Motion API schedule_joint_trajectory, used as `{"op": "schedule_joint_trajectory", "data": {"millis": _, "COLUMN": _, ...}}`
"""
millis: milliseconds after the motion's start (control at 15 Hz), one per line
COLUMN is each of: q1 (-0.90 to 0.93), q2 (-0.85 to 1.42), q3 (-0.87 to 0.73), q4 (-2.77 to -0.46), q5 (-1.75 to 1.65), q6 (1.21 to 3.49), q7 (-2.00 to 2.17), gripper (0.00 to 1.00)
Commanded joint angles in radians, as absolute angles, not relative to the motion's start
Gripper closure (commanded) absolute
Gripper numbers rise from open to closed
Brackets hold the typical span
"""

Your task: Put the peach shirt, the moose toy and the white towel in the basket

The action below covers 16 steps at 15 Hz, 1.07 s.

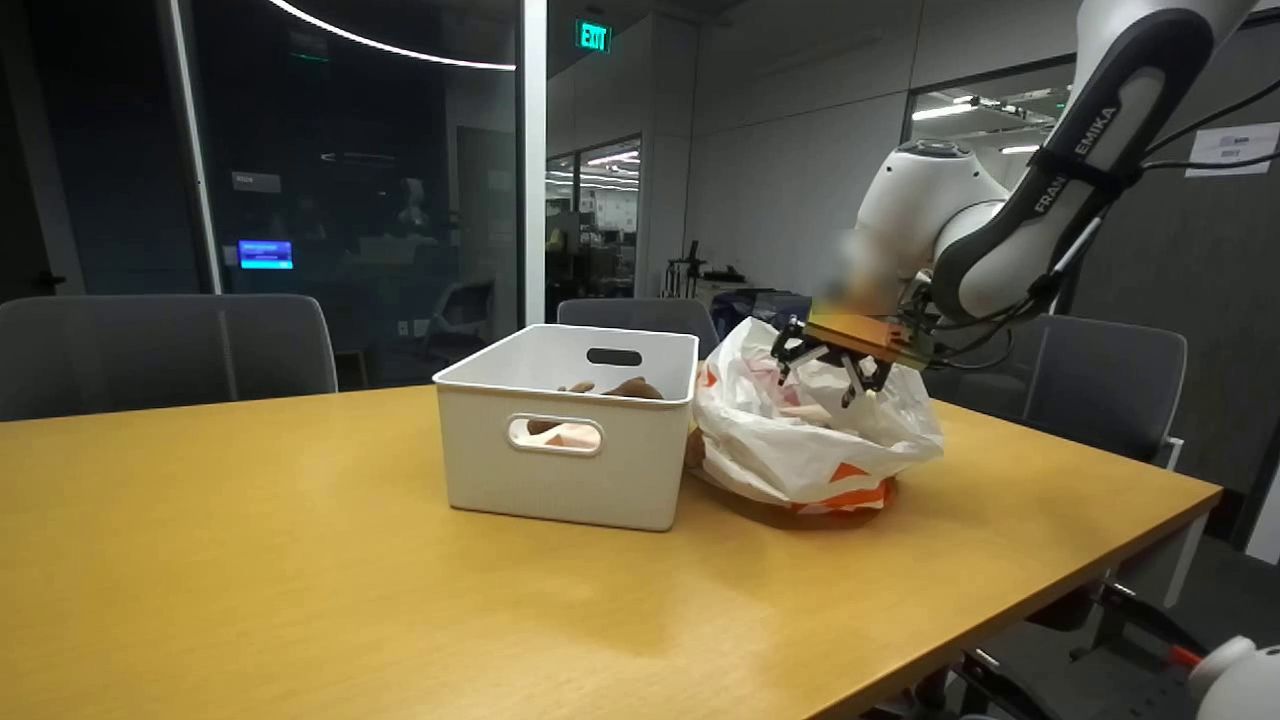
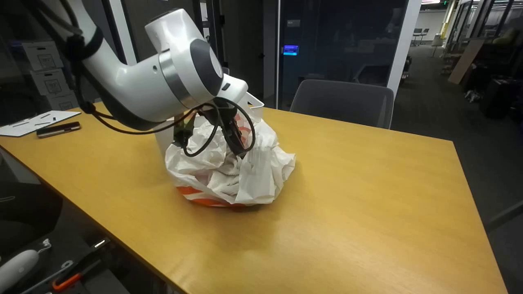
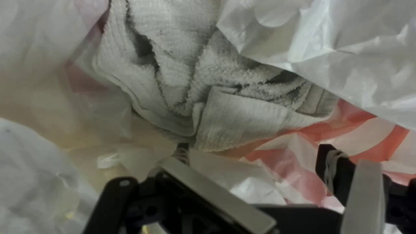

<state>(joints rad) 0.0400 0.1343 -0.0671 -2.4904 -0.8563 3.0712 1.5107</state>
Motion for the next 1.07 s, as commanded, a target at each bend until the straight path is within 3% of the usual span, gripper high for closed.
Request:
{"op": "schedule_joint_trajectory", "data": {"millis": 0, "q1": 0.061, "q2": 0.217, "q3": -0.088, "q4": -2.439, "q5": -0.898, "q6": 3.093, "q7": 1.569, "gripper": 0.00}}
{"op": "schedule_joint_trajectory", "data": {"millis": 467, "q1": 0.179, "q2": 0.358, "q3": -0.224, "q4": -2.267, "q5": -1.127, "q6": 3.070, "q7": 1.720, "gripper": 0.00}}
{"op": "schedule_joint_trajectory", "data": {"millis": 867, "q1": 0.209, "q2": 0.466, "q3": -0.251, "q4": -2.224, "q5": -1.146, "q6": 3.069, "q7": 1.767, "gripper": 0.00}}
{"op": "schedule_joint_trajectory", "data": {"millis": 933, "q1": 0.209, "q2": 0.476, "q3": -0.249, "q4": -2.224, "q5": -1.141, "q6": 3.072, "q7": 1.766, "gripper": 0.25}}
{"op": "schedule_joint_trajectory", "data": {"millis": 1000, "q1": 0.217, "q2": 0.480, "q3": -0.254, "q4": -2.220, "q5": -1.146, "q6": 3.071, "q7": 1.773, "gripper": 0.26}}
